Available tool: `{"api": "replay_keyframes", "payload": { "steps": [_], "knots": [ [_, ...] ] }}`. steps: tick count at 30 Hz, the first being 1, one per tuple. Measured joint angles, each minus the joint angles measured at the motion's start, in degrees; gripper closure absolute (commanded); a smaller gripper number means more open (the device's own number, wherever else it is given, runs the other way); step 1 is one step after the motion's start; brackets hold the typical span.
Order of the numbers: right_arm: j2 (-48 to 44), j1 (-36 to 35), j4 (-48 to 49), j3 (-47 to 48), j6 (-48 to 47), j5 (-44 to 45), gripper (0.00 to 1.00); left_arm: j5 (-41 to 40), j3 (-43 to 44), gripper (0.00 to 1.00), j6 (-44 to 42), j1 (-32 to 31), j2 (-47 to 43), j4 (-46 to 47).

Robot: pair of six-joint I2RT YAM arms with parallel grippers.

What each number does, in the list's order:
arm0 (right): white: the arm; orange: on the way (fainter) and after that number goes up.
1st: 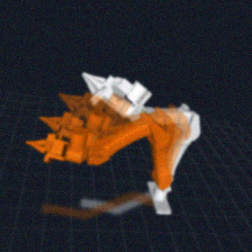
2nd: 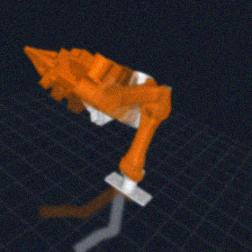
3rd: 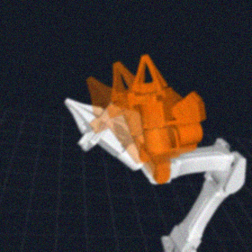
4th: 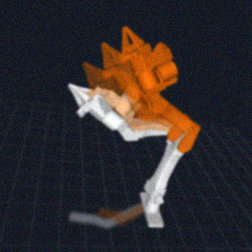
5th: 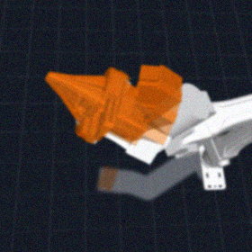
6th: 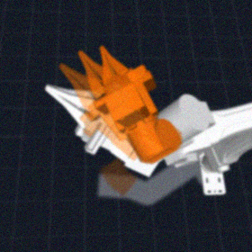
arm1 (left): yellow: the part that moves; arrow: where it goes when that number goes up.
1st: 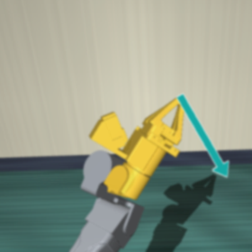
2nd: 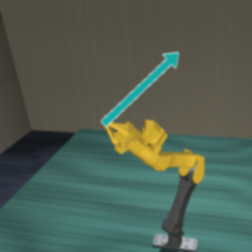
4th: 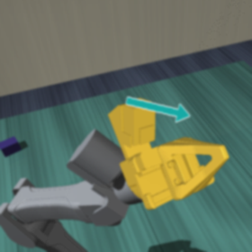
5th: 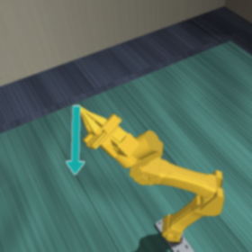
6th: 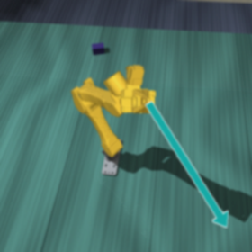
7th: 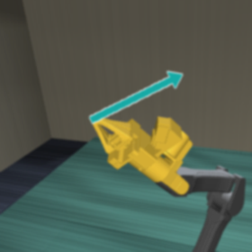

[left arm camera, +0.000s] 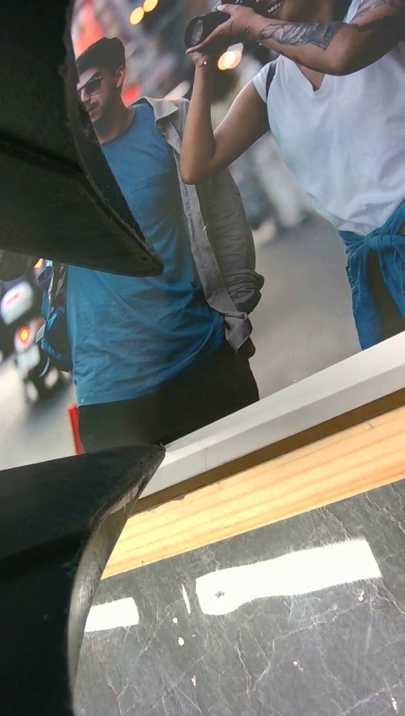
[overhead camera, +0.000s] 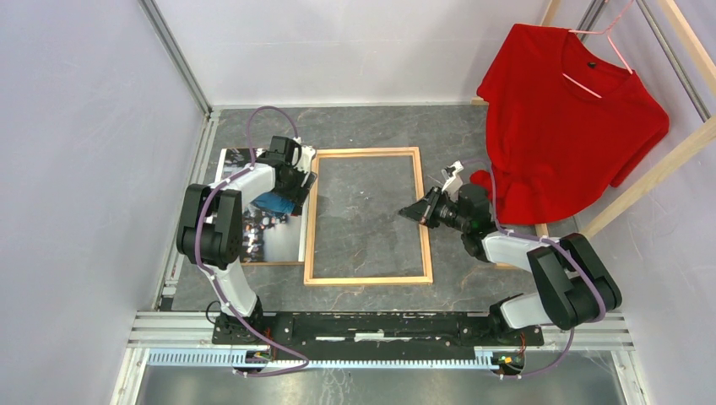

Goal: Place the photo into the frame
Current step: Place the photo frame item in the photo frame.

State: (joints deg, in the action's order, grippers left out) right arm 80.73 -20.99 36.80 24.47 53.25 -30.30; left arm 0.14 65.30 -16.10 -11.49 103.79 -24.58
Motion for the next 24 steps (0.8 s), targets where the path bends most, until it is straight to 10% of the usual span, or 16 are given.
{"api": "replay_keyframes", "payload": {
  "steps": [10,24],
  "knots": [
    [0.79,-1.31,-7.74,1.92,-5.16,4.42,0.27,-0.70,0.00,0.21,0.00,-0.24,0.00,0.09],
    [-0.68,-6.03,-33.48,12.50,-20.52,21.51,0.07,-1.11,-0.02,0.21,0.00,-0.28,-0.02,0.11]
  ]
}}
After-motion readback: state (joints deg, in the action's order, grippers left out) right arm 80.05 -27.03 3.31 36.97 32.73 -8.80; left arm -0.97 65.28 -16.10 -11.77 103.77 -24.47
